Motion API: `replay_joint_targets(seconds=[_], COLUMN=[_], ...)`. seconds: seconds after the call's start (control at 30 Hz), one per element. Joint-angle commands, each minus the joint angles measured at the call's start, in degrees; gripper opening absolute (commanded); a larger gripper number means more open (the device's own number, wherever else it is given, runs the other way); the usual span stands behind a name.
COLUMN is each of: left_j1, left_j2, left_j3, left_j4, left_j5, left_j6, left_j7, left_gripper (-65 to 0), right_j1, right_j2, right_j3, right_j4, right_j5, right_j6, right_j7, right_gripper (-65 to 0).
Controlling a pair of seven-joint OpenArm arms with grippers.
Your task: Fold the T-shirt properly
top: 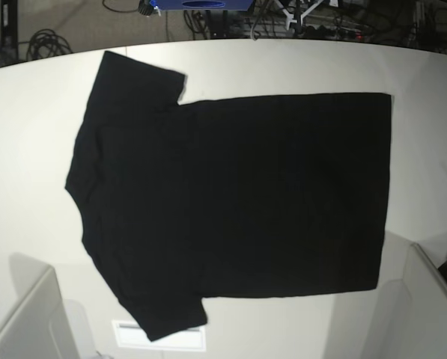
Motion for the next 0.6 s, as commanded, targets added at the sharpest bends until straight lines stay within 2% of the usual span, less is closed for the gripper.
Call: replay_joint_targets(seconds=[0.0, 0.57], left_j1=[0.9, 1.1], left_j2=[-0.2, -0.2], left_j3=[0.3, 0.4], left_j4=[0.1, 0.1], left_j5=[-0.1, 0.4], left_j6=[0.2, 0.3], left_j7=[0.1, 0.0], left_gripper=[-65.0, -65.0], right_j1=[-0.5, -0.5], right_j2=[0.3, 0.4], right_j3=[-0.2, -0.2], right_j4=[-0.1, -0.1], right_j5=[-0.2, -0.2], right_j6=[0.2, 0.2], right_j7=[-0.3, -0.3], right_gripper=[-65.0, -65.0])
